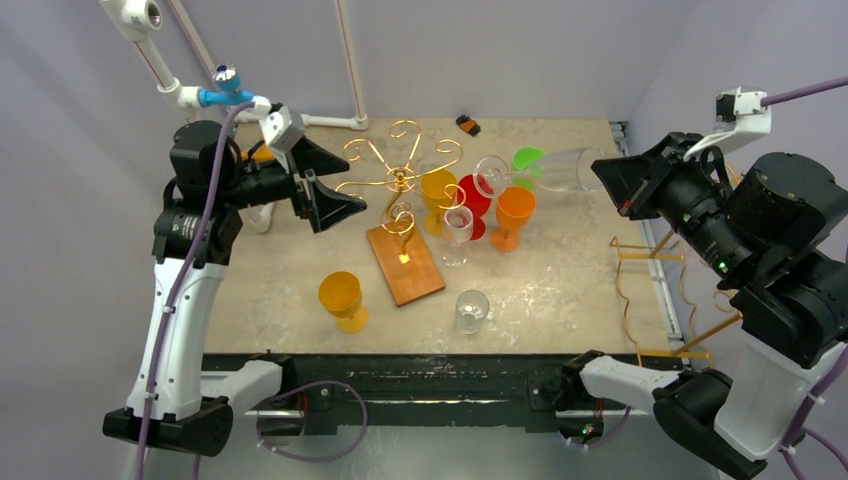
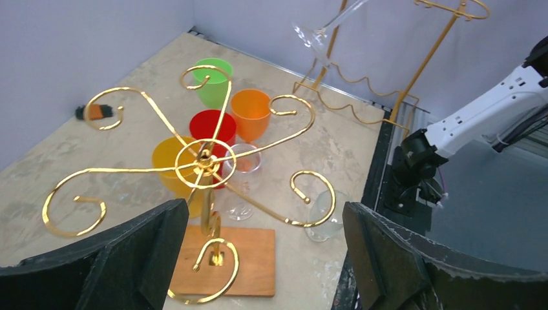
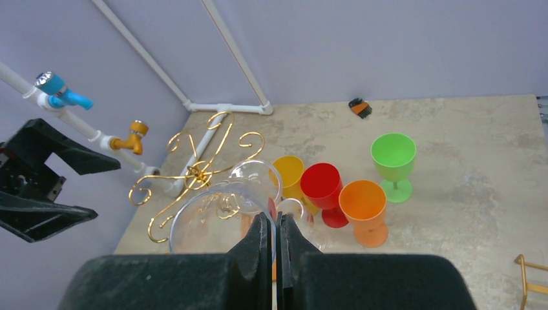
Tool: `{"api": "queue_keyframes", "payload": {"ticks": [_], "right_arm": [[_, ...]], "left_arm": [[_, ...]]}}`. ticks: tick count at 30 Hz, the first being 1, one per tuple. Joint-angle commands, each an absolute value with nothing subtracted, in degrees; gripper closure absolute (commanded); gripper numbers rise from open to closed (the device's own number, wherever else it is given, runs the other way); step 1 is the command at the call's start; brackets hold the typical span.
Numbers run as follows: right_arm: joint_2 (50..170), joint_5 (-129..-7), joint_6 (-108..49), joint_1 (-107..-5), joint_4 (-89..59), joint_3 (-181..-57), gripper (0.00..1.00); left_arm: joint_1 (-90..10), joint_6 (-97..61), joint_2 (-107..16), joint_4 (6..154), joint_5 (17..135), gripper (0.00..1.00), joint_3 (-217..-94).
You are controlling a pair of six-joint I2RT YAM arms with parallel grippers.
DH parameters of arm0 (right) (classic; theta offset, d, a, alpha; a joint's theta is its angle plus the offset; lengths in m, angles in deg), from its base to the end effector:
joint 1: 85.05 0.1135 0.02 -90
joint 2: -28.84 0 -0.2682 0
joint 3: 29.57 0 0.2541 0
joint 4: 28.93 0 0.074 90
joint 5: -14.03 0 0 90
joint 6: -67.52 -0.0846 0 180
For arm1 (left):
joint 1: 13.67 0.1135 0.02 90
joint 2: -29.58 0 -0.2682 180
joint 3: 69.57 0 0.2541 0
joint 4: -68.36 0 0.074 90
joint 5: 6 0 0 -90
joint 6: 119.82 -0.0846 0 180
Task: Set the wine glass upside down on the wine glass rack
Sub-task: Turn the wine glass upside down at the wine rack.
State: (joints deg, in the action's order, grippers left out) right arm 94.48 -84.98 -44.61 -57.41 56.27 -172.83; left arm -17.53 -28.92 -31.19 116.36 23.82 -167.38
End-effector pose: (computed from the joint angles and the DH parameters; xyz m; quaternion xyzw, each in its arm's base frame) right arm 0.1125 0.0439 0.5852 0.0156 0.7516 0.2228 0.6207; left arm 0.2004 -0.0871 0.4785 0.3362 0.6590 -0.4093 0.5341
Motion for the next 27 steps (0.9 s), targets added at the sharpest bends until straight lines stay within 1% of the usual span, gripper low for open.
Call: {"api": "queue_keyframes", "payload": {"ticks": [1, 4, 7, 10, 14, 21, 27], "right_arm": [[94.58, -82.54, -47.21, -57.37, 48.33, -173.11, 1.0], [96.12, -76.96, -48.66, -57.37, 42.68, -171.4, 1.0], [97.51, -72.78, -50.49, -57.37, 36.65, -168.46, 1.0], [98.07, -71.91, -51.83, -57.36, 31.51, -165.94, 1.0], [98.8, -70.11, -53.07, -57.37, 27.19, -163.56, 1.0], [98.94, -68.5, -54.86, -57.28, 21.81, -158.93, 1.0], [99.02, -68.35, -55.08, -57.19, 20.27, -158.32, 1.0]], "left_arm": [[-25.91, -22.11, -34.49, 113.05, 33.24, 0.03, -170.69], [-30.52, -23.03, -37.24, 113.74, 38.27, 0.04, -172.72], [-32.86, -22.77, -39.21, 114.42, 39.31, 0.04, -174.65], [-33.72, -22.61, -39.85, 114.71, 39.24, 0.0, -175.28], [-34.55, -20.9, -39.63, 113.37, 39.02, 0.0, -174.52], [-35.11, -18.74, -41.29, 110.14, 45.47, 0.0, -174.77], [-35.17, -17.23, -44.44, 109.35, 49.28, 0.08, -176.51]]}}
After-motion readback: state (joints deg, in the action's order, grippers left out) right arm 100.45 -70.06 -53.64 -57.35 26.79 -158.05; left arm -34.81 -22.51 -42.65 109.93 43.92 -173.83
